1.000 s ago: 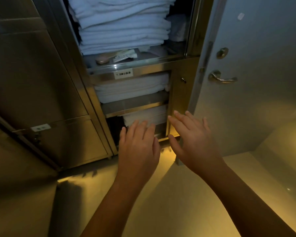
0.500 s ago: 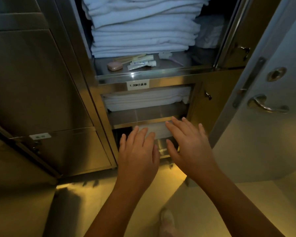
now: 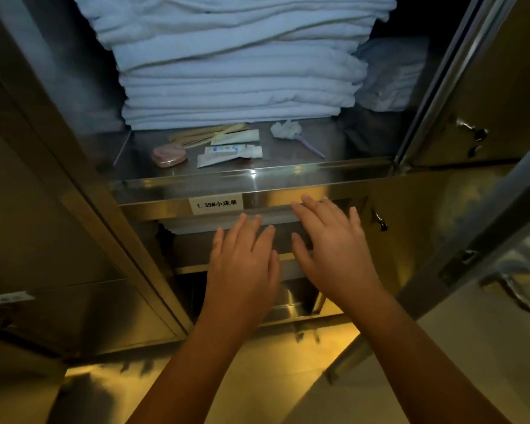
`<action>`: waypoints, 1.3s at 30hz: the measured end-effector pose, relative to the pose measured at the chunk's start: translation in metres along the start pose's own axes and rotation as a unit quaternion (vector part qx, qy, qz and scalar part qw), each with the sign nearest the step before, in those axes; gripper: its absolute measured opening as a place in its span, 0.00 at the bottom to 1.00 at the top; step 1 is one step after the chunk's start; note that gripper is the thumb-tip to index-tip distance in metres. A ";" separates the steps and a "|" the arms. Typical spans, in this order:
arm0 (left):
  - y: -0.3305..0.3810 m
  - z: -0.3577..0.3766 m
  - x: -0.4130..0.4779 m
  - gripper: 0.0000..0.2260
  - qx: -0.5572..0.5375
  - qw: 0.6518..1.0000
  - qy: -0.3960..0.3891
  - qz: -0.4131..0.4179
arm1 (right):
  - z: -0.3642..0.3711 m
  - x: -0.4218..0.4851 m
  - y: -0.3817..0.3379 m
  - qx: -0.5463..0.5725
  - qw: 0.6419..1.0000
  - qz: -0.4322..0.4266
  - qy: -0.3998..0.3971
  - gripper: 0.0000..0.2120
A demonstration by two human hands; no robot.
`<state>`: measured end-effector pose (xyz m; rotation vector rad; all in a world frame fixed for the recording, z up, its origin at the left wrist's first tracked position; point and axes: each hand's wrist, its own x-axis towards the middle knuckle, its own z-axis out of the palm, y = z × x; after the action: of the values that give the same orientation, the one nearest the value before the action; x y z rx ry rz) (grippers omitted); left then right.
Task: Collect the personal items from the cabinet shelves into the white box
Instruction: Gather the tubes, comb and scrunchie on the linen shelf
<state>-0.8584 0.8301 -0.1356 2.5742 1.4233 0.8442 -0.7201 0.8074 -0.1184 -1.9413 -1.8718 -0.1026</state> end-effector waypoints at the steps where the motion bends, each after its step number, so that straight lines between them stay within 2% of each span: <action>1: -0.006 0.002 0.007 0.17 0.002 1.000 -0.003 -0.008 | 0.006 0.010 0.000 0.001 1.000 -0.007 -0.012 0.23; 4: -0.025 0.009 0.031 0.17 0.008 1.000 0.002 -0.026 | 0.023 0.036 0.001 0.007 0.999 -0.031 -0.038 0.23; 7: -0.043 0.019 0.057 0.18 0.007 1.000 -0.006 -0.028 | 0.037 0.061 0.007 0.016 0.999 -0.019 -0.031 0.23; 19: -0.127 0.052 0.178 0.21 0.016 0.999 -0.042 0.025 | 0.076 0.182 -0.001 -0.009 1.000 0.012 0.011 0.22; 22: -0.143 0.064 0.196 0.21 0.021 0.997 -0.065 0.042 | 0.088 0.197 0.001 -0.008 1.000 0.023 -0.007 0.21; 31: -0.149 0.093 0.226 0.20 0.016 0.994 -0.091 0.055 | 0.101 0.223 0.033 -0.037 0.995 0.081 -0.044 0.23; 36: -0.149 0.098 0.230 0.20 0.027 0.995 -0.090 0.034 | 0.105 0.234 0.041 -0.012 0.997 0.048 -0.060 0.23; 39: -0.148 0.100 0.229 0.19 0.032 0.997 -0.057 0.042 | 0.107 0.238 0.043 0.008 0.999 0.025 -0.038 0.21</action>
<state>-0.8250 1.1167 -0.1705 2.6984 1.3419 0.6593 -0.6858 1.0687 -0.1429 -2.0052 -1.8651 0.0018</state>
